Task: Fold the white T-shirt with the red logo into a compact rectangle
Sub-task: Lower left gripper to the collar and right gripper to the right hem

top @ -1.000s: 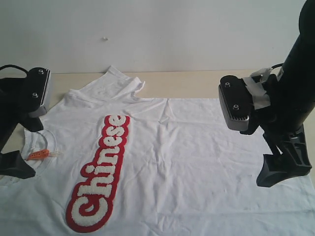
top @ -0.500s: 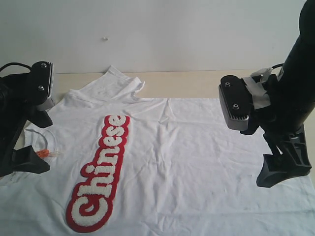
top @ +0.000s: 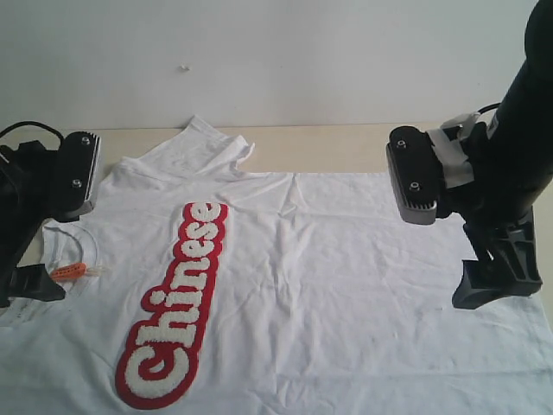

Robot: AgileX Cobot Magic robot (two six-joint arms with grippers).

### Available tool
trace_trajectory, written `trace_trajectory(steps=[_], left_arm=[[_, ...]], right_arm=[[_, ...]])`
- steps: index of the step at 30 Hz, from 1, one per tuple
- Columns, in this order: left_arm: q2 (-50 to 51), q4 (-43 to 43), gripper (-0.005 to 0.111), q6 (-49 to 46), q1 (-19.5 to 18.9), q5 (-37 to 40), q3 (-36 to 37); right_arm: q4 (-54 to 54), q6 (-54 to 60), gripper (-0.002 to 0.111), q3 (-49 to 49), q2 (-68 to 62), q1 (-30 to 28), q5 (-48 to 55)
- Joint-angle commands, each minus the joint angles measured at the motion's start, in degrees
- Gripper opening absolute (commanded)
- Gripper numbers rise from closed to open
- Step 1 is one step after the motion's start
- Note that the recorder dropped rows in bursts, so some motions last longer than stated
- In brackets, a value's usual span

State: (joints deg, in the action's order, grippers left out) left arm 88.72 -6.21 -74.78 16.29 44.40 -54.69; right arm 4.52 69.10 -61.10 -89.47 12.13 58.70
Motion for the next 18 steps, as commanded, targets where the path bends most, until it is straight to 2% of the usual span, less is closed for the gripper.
trace_trajectory(steps=[1,7,15,16,18], left_arm=[[2.21,7.33,0.086,-0.12,0.23,-6.23,0.05],[5.35,9.83,0.086,-0.12,-0.44,-12.37,0.05],[5.81,8.9,0.086,5.69,-0.89,-14.16,0.05],[5.81,8.81,0.086,5.44,-0.89,-14.34,0.05],[6.36,8.81,0.086,-1.14,-1.01,-14.75,0.05]], right_arm=[[-4.52,-0.16,0.105,0.13,-0.89,0.07,-3.13],[-6.41,1.72,0.105,0.13,-4.78,-0.47,-6.09],[-2.97,6.86,0.105,0.13,-8.71,-9.37,-7.57],[-2.97,6.86,0.105,0.13,-9.15,-10.43,-7.7],[-2.97,7.26,0.105,0.13,-10.43,-13.01,-8.24]])
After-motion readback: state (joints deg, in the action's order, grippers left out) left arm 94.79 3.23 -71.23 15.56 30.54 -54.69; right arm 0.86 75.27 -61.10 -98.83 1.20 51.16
